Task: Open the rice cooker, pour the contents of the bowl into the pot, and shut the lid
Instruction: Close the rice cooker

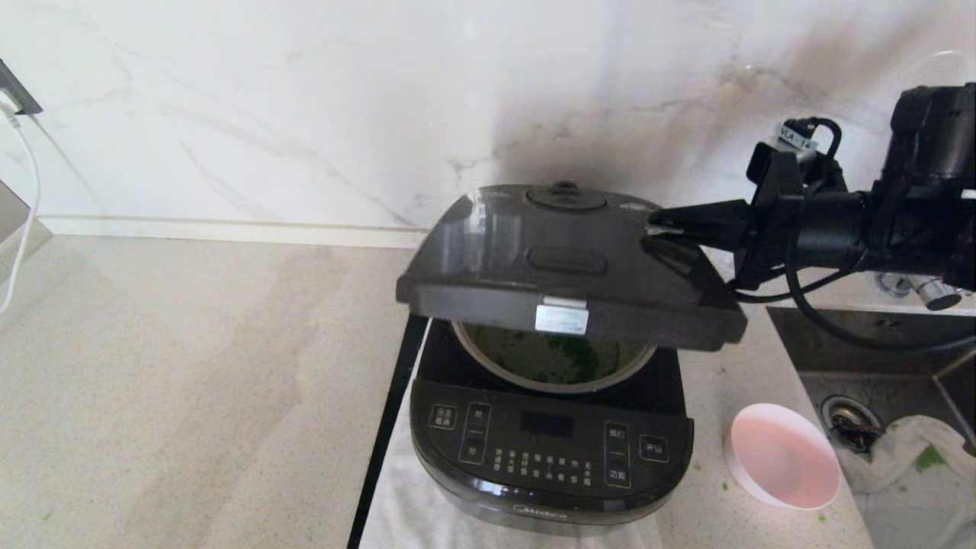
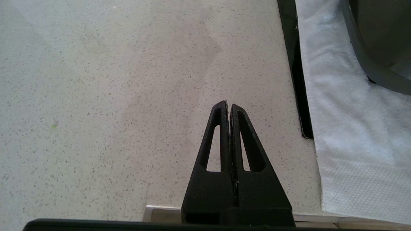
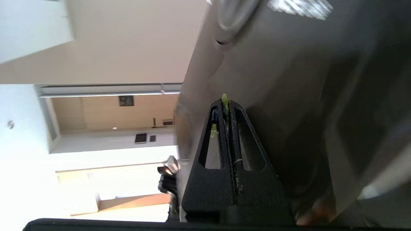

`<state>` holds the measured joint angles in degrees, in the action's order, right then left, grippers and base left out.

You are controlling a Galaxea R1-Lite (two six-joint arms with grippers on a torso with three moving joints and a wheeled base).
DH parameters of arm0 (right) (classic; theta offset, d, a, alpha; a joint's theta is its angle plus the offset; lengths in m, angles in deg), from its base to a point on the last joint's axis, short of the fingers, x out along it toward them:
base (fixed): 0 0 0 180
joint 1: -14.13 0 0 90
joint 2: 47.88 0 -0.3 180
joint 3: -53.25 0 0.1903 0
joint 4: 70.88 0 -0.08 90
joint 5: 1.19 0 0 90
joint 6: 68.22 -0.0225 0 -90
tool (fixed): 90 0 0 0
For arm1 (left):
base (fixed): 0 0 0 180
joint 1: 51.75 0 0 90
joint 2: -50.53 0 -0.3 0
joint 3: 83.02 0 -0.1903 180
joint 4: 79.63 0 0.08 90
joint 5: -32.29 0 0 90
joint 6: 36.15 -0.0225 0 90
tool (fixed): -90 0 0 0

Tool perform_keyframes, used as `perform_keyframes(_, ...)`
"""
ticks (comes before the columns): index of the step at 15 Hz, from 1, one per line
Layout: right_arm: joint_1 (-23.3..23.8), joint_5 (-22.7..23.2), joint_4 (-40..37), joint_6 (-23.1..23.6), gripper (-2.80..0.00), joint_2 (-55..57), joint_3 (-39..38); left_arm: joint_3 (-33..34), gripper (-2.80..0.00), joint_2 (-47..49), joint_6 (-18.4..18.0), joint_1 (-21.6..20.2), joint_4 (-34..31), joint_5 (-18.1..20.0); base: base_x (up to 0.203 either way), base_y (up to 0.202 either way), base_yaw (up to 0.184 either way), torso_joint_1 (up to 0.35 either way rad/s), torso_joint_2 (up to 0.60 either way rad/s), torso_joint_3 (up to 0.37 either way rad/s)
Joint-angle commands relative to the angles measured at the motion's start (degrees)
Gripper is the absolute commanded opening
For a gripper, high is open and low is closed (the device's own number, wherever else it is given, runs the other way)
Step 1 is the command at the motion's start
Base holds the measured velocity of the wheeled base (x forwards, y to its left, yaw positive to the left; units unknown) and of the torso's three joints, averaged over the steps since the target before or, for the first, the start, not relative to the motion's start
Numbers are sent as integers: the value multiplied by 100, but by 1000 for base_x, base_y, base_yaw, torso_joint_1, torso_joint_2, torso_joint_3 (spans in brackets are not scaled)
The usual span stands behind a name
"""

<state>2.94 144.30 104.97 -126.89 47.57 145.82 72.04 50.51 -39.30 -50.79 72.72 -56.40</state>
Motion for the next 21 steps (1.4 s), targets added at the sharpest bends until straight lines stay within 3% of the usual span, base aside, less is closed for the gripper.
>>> perform_keyframes(1, -52, -30, 158, 43, -280, -148, -693, -1, -280, -6, -1, 0, -2, 0, 0, 0, 0, 0, 0, 0)
perform_keyframes(5, -155, -54, 770, 74, -280, -107, -1723, -1, -280, -1, -1, 0, -2, 0, 0, 0, 0, 0, 0, 0)
perform_keyframes(9, -323, -220, 1205, 77, -280, 271, -2202, -1, -280, -6, -1, 0, -2, 0, 0, 0, 0, 0, 0, 0)
perform_keyframes(12, -366, -408, 1206, 335, -280, 429, -2280, -1, -280, -6, -1, 0, -2, 0, 0, 0, 0, 0, 0, 0)
perform_keyframes(21, -240, -551, 1170, 78, -280, -742, -1689, -1, -280, -6, -1, 0, -2, 0, 0, 0, 0, 0, 0, 0)
